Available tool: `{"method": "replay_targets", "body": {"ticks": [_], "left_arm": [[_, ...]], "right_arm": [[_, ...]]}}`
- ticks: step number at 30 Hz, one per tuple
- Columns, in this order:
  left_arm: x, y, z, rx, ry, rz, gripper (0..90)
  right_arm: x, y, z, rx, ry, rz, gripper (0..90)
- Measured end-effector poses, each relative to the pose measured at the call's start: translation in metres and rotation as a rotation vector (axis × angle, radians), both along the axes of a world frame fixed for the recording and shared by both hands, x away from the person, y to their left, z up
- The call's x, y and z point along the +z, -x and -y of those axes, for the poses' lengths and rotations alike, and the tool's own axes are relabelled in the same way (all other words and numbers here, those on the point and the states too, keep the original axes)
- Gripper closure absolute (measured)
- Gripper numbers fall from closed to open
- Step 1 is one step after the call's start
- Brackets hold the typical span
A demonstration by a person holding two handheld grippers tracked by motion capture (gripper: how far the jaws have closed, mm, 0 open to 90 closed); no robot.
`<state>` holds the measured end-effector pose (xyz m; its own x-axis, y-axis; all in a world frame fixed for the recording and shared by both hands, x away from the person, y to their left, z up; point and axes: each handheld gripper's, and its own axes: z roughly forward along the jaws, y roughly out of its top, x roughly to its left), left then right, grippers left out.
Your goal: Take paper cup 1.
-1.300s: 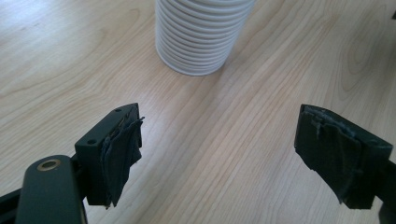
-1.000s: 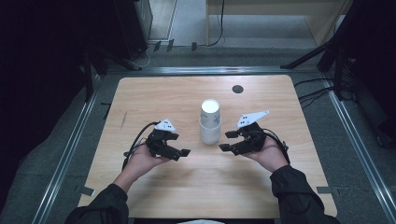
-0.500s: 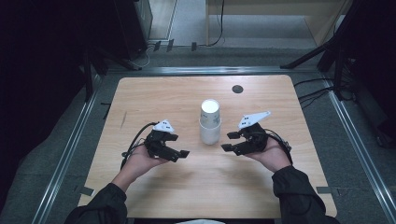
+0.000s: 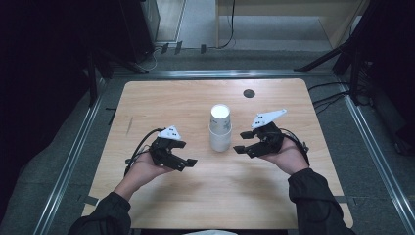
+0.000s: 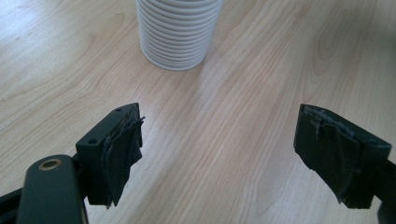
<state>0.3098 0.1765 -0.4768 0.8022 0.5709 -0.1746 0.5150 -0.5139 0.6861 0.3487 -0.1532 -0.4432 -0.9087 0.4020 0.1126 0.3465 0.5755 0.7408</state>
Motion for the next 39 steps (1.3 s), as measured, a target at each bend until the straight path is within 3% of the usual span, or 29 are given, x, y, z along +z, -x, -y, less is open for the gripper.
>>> {"method": "replay_targets", "body": {"ticks": [3,5,7,8,15,25,33,39], "left_arm": [[0.000,0.000,0.000,-0.003,0.000,0.000,15.5],[0.000,0.000,0.000,-0.003,-0.001,0.002,15.6],[0.000,0.000,0.000,-0.005,-0.011,0.001,16.4],[0.000,0.000,-0.001,-0.009,-0.008,-0.005,19.8],[-0.001,0.000,0.001,-0.024,-0.012,-0.013,20.0],[-0.002,0.001,0.000,-0.028,-0.018,-0.011,20.0],[0.000,0.001,-0.003,-0.033,-0.012,-0.006,20.0],[0.000,0.001,-0.004,-0.032,-0.007,-0.009,20.0]], "right_arm": [[0.004,-0.002,0.001,0.013,0.016,0.006,36.1],[0.005,-0.007,0.004,0.020,0.008,-0.033,35.6],[0.005,-0.009,0.005,0.023,0.009,-0.043,35.3],[0.004,-0.013,0.005,0.020,0.016,-0.044,33.7],[0.017,-0.027,-0.001,0.052,0.022,-0.037,30.0],[0.034,-0.053,-0.027,0.117,0.107,-0.045,28.4],[0.053,-0.065,-0.044,0.146,0.146,-0.034,24.7],[0.064,-0.074,-0.064,0.182,0.213,-0.039,22.7]]}}
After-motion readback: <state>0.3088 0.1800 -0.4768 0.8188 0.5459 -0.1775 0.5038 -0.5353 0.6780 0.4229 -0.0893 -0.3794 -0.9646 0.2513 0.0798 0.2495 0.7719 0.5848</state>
